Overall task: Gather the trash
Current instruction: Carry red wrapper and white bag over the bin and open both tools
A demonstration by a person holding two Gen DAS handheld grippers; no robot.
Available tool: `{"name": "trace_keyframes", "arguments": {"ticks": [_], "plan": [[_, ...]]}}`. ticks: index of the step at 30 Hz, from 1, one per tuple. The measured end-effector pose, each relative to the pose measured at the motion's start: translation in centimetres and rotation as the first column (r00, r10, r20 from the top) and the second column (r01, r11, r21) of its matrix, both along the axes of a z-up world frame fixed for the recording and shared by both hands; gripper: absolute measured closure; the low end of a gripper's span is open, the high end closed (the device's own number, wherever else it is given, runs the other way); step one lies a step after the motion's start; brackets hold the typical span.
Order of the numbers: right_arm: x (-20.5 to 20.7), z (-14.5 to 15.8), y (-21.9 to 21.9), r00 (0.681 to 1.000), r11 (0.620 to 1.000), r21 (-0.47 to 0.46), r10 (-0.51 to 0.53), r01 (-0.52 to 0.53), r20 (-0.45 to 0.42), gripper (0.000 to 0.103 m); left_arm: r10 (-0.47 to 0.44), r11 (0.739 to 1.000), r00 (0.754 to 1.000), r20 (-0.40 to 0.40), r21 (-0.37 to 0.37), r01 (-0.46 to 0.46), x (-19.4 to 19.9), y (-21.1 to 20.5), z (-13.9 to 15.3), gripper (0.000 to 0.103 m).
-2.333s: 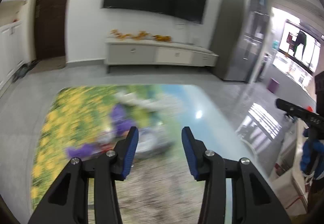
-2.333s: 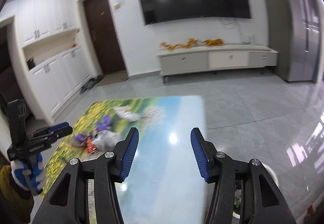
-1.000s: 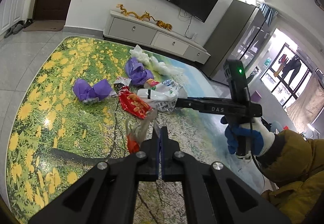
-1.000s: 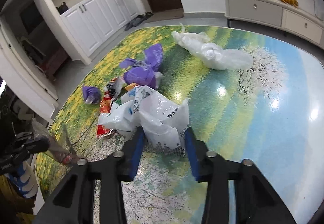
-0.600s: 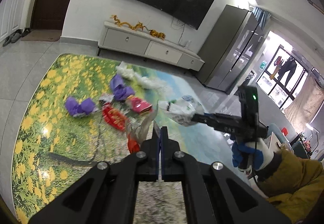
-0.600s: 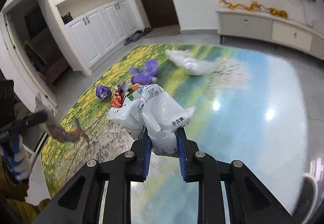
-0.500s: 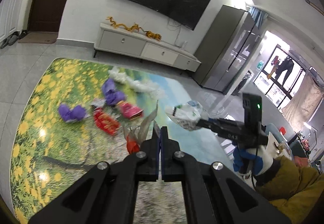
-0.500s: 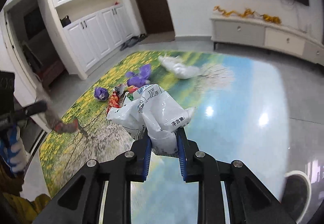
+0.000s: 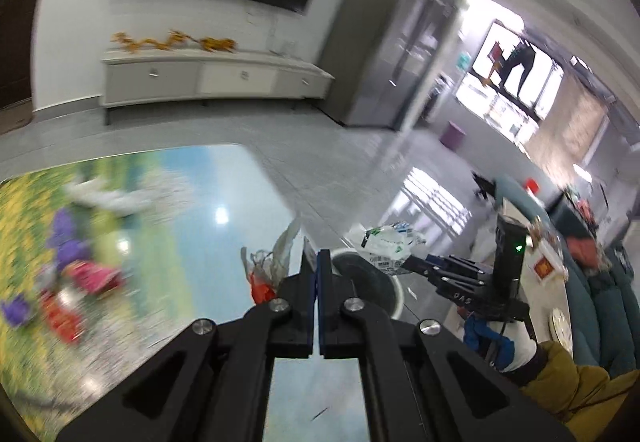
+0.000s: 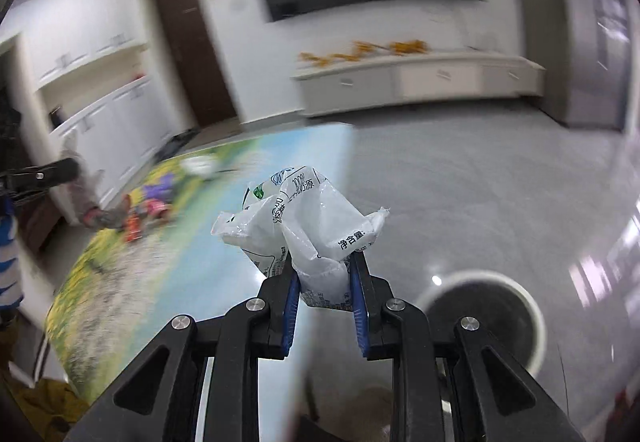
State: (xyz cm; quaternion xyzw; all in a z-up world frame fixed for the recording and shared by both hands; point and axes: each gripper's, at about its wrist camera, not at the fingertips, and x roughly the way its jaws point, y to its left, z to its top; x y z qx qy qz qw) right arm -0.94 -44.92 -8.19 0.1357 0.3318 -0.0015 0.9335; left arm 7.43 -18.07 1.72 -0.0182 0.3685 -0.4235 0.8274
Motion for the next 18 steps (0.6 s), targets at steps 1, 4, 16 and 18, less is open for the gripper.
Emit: {"name": "trace_keyframes", "arguments": {"ticks": [1, 4, 16, 18], "plan": [[-0.3, -0.6, -1.2, 0.999, 0.999, 0.006, -0.035, 0.035, -0.019, 0.079, -0.025, 1.000, 1.000, -0.011, 0.007, 0.025, 0.3, -2.0, -0.2, 0.103], [-1.0, -2.9, -5.2, 0.986, 0.989, 0.025, -0.142, 0.144, -0.082, 0.079, -0.100, 0.994, 0.995, -0.016, 0.050, 0.101, 0.9, -8.6, -1.2, 0.103], [0.7, -10.7, -14.2, 0.917, 0.940, 0.077, -0.302, 0.331, -0.259, 0.068, -0.242, 0.952, 0.961, -0.134, 0.157, 0.262, 3.4, -27.2, -8.8, 0.100], [1.0, -12.0, -14.8, 0.906, 0.934, 0.080, -0.313, 0.348, -0.287, 0.056, -0.248, 0.945, 0.955, -0.162, 0.177, 0.276, 3.6, -29.0, -9.9, 0.099]]}}
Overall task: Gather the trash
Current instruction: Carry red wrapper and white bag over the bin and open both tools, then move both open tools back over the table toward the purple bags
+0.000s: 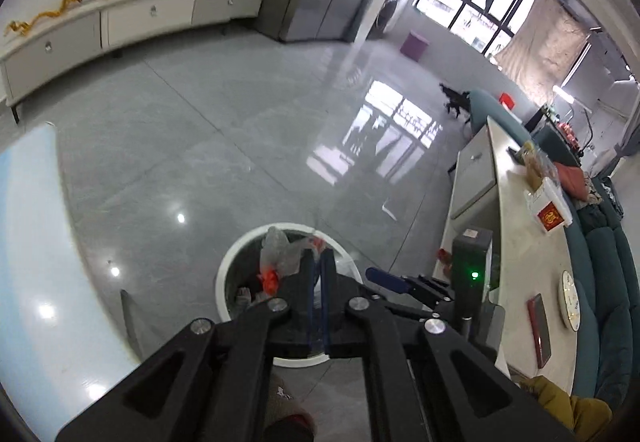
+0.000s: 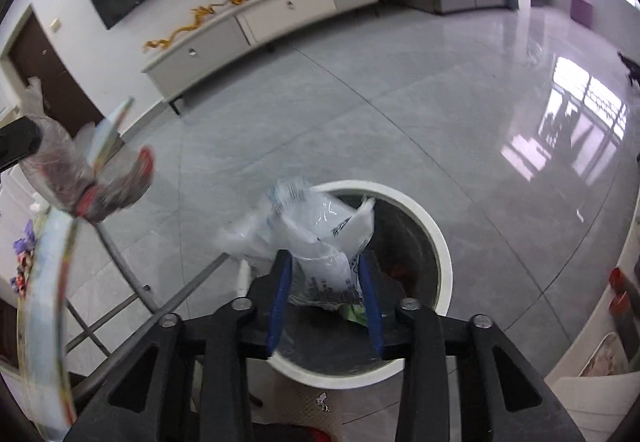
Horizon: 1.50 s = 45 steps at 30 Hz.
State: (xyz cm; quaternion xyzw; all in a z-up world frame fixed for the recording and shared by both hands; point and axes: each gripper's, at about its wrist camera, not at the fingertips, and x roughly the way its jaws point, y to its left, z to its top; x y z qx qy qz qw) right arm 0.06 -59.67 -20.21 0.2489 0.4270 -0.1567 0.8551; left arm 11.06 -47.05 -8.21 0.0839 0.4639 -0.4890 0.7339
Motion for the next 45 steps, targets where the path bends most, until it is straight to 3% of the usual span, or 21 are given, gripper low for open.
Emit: {"name": "trace_keyframes", "arguments": {"ticks": [7, 11, 17, 19, 20, 21, 29, 35, 39, 44, 45], "plan": [[-1.3, -0.7, -1.2, 0.999, 0.999, 0.021, -0.044, 0.044, -0.003, 0.056, -0.012, 1.000, 1.000, -0.025, 0.014, 0.013, -0.4, -0.7, -1.2, 0.099], [-2.4, 1.2, -0.4, 0.998, 0.998, 0.009, -0.055, 0.054, 0.040, 0.056, 0.007, 1.000, 1.000, -0.021, -0.004, -0.007, -1.1, 1.6, -0.5, 0.099], [-4.2, 6.0, 1.9, 0.991, 0.999, -0.042, -0.030, 0.036, 0.128, 0.055, 0.022, 0.999, 0.998, 0.059, -0.036, -0.020, -3.3, 5.3, 2.6, 0.099], [-4.8, 8.1, 3.0, 0.987, 0.997, -0.068, -0.016, 0.027, 0.159, 0.055, 0.041, 0.998, 0.995, 0.086, -0.052, -0.036, -3.9, 7.0, 3.8, 0.085], [-5.1, 9.0, 3.4, 0.985, 0.997, -0.078, -0.009, 0.023, 0.172, 0.055, 0.058, 0.996, 0.993, 0.103, -0.067, -0.052, -4.2, 8.1, 4.4, 0.063], [-5.4, 10.1, 4.1, 0.982, 0.996, -0.092, -0.001, 0.019, 0.189, 0.055, 0.079, 0.994, 0.990, 0.120, -0.082, -0.069, -4.4, 9.1, 5.0, 0.050], [-7.1, 16.4, 8.8, 0.958, 0.985, -0.170, 0.078, -0.031, 0.275, 0.055, 0.176, 0.977, 0.969, 0.175, -0.149, -0.151, -5.1, 17.2, 8.3, 0.050], [-6.8, 20.0, 13.0, 0.940, 0.968, -0.232, 0.162, -0.093, 0.301, 0.055, 0.255, 0.960, 0.940, 0.227, -0.173, -0.219, -5.8, 24.5, 9.0, 0.050], [-5.6, 21.2, 16.2, 0.923, 0.954, -0.259, 0.231, -0.152, 0.308, 0.055, 0.323, 0.939, 0.921, 0.220, -0.194, -0.283, -5.9, 29.7, 8.5, 0.050], [-3.5, 21.7, 19.6, 0.887, 0.941, -0.251, 0.306, -0.227, 0.345, 0.055, 0.426, 0.902, 0.862, 0.275, -0.201, -0.382, -7.0, 36.3, 7.7, 0.050], [-2.8, 21.7, 20.7, 0.877, 0.938, -0.246, 0.321, -0.244, 0.356, 0.055, 0.455, 0.890, 0.840, 0.296, -0.199, -0.411, -7.3, 37.9, 7.5, 0.050]]}}
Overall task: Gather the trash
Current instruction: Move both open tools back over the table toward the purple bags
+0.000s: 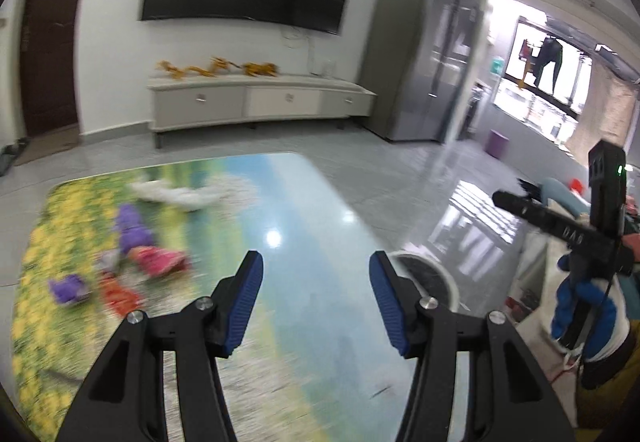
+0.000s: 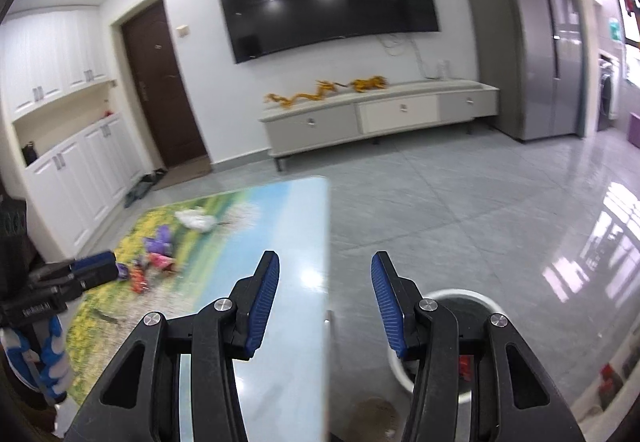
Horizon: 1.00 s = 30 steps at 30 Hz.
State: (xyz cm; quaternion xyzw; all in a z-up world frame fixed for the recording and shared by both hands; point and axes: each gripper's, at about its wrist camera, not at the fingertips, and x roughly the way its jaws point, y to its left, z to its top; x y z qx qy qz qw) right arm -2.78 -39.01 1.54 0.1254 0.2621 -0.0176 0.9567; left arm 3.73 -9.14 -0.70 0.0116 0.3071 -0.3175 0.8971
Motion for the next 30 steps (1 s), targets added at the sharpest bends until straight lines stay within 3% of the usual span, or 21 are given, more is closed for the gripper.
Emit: {"name": "trace_keyframes", "arguments": {"ticks": [7, 12, 20, 30], "plan": [[3.8, -1.0, 7.2, 0.989, 0.989, 0.011, 0.145, -0.145, 0.001, 0.055, 0.183, 0.982, 0.982, 0.039, 0.031, -0.184, -1.0, 7.5, -2.0, 0.050], [6.5, -2.1, 12.1, 0.967, 0.969, 0.009, 0.249, -0.248, -0.046, 0.056, 0.263, 0.965, 0.965, 0.004, 0.020, -0.263, -0.6, 11.8, -3.7, 0.050], [8.5, -2.8, 16.1, 0.942, 0.945, 0.001, 0.327, -0.328, -0.073, 0.055, 0.319, 0.947, 0.948, -0.010, 0.031, -0.319, -0.4, 14.5, -5.1, 0.050], [9.1, -3.4, 16.8, 0.932, 0.936, -0.009, 0.348, -0.351, -0.100, 0.055, 0.326, 0.945, 0.945, -0.030, 0.045, -0.325, 0.7, 15.6, -6.0, 0.050]]}}
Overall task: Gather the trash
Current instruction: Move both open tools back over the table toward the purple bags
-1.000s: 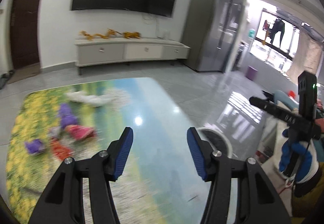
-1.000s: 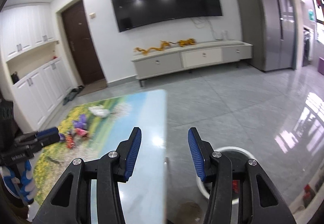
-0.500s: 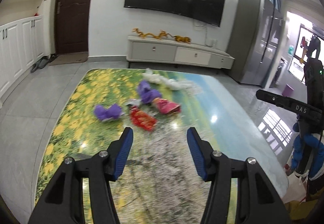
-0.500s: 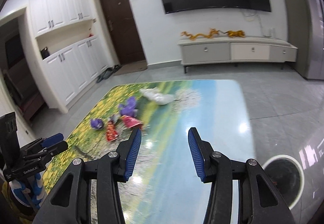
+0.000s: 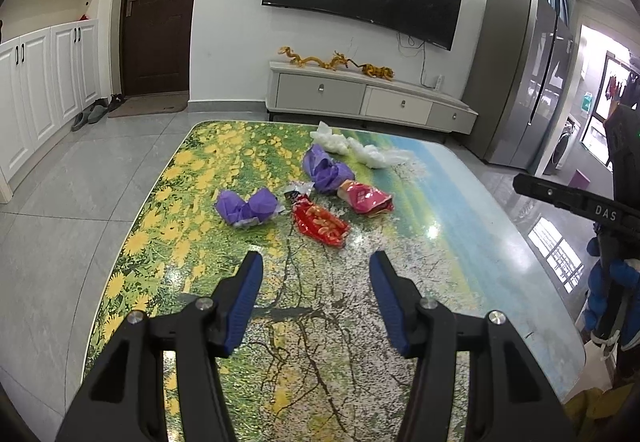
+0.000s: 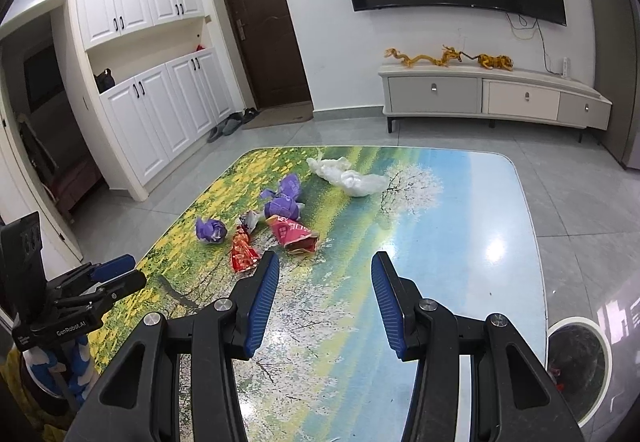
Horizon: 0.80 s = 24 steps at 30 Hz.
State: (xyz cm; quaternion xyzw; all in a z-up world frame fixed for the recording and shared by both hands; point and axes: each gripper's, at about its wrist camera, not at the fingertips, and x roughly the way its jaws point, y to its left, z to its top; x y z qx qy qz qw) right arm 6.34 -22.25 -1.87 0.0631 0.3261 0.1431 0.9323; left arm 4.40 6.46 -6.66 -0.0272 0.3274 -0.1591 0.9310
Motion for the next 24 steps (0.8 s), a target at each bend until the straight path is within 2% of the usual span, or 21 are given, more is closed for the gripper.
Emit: {"name": "trace_keyframes", "arguments": {"ticks": [6, 13, 18, 24], "plan": [[0.3, 0.2, -0.4, 1.000, 1.000, -0.017, -0.001, 0.000, -0.007, 0.056, -0.023, 0.998, 1.000, 0.004, 0.051, 0.023, 1.0, 1.3, -0.2, 0.050], [1.4, -0.7, -0.7, 0.999, 0.999, -0.032, 0.004, -0.006, -0.044, 0.056, -0.105, 0.989, 0.994, 0.006, 0.102, 0.104, 5.1, 2.9, 0.0, 0.050], [3.2, -1.3, -0.3, 0.997, 0.999, -0.038, 0.029, -0.032, -0.074, 0.056, -0.204, 0.969, 0.979, -0.011, 0.139, 0.204, 9.7, 1.9, -0.1, 0.048], [6.3, -1.4, 1.0, 0.992, 0.995, -0.047, 0.078, -0.083, -0.098, 0.056, -0.283, 0.934, 0.957, -0.059, 0.211, 0.289, 14.4, 0.3, -2.0, 0.048]]}}
